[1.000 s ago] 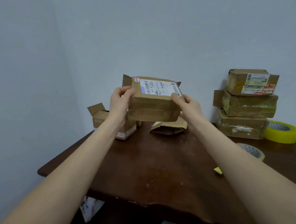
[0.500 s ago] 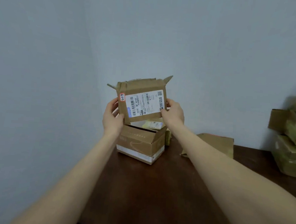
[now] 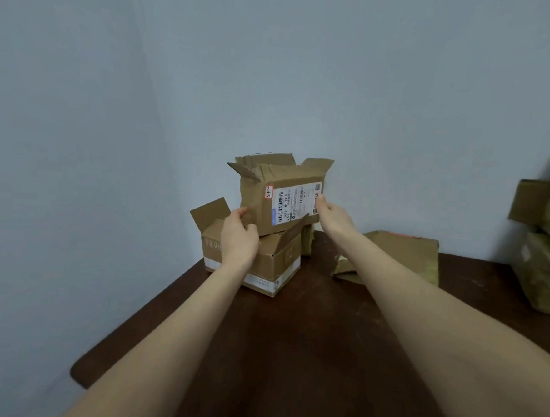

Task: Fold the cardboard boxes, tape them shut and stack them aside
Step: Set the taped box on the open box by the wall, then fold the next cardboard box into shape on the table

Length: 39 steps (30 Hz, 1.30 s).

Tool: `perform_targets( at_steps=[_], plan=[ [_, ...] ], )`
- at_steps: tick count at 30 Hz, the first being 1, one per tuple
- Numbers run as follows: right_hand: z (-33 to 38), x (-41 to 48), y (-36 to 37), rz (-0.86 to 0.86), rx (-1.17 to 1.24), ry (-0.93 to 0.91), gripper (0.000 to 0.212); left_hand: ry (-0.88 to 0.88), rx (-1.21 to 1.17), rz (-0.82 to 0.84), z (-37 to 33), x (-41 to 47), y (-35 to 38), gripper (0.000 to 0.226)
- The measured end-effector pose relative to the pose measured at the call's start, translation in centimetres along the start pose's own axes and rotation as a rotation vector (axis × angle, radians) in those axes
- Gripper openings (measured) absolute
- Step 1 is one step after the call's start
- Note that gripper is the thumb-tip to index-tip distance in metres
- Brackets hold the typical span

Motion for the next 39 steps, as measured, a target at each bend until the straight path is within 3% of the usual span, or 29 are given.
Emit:
perform_targets(
  at_steps=[3,6,9,11,15,20,26,29,35,39],
  plan=[
    [-0.5,-1.2,-1.4,-0.021,-0.037,-0.007,0.055,0.059,-0.004,-0.091,-1.5,-1.1,-1.5,0.040],
    [-1.2,-2.6,-3.3,-0.066,-0.088,0.000,0.050,0.233,-0.045,-0.153,-5.0,-3.4,-2.2,0.034],
    [-2.8,-3.3,-5.8,-0.125,-0.105,0.042,0.044,0.448,-0.011,-0.060,-8.9,-7.0,0.5,0.029],
    [-4.4,-3.4,-7.9,-0.181,-0.085,0.082,0.047,0.479,0.040,0.101,-9.8,-9.0,4.3,0.030],
    [-8.9,-3.5,-13.7,-0.354,-0.143,0.204,0.054,0.352,0.217,0.378,-7.6,-11.2,11.9,0.043],
    [-15.4,-2.9,-17.7,-0.387,-0.153,0.409,0.061,0.131,0.284,0.453,-3.2,-9.7,17.0,0.056],
    [-19.0,-1.8,-14.1,-0.261,0.321,0.552,0.057,-0.050,0.290,0.544,-0.1,-9.4,20.1,0.062],
    [-19.0,-1.4,-12.6,-0.215,0.460,0.595,0.038,-0.027,0.279,0.643,0.0,-10.5,21.4,0.062],
    [-18.8,-2.2,-13.8,-0.297,0.568,0.605,0.011,-0.212,-0.052,0.550,-0.3,-9.9,19.4,0.068],
    [-17.1,-3.4,-15.8,-0.333,0.527,0.514,0.018,-0.195,-0.125,0.471,-2.1,-9.9,16.8,0.073]
  ],
)
Point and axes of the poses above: each hand's wrist, its own x-axis towards the middle knuckle, its own y-axis out of the palm, z = x × y, the point moved 8 cm from there along x, towards the middle knuckle, and after that the axes turned 9 degrees about -z, right-handed, at the moved point
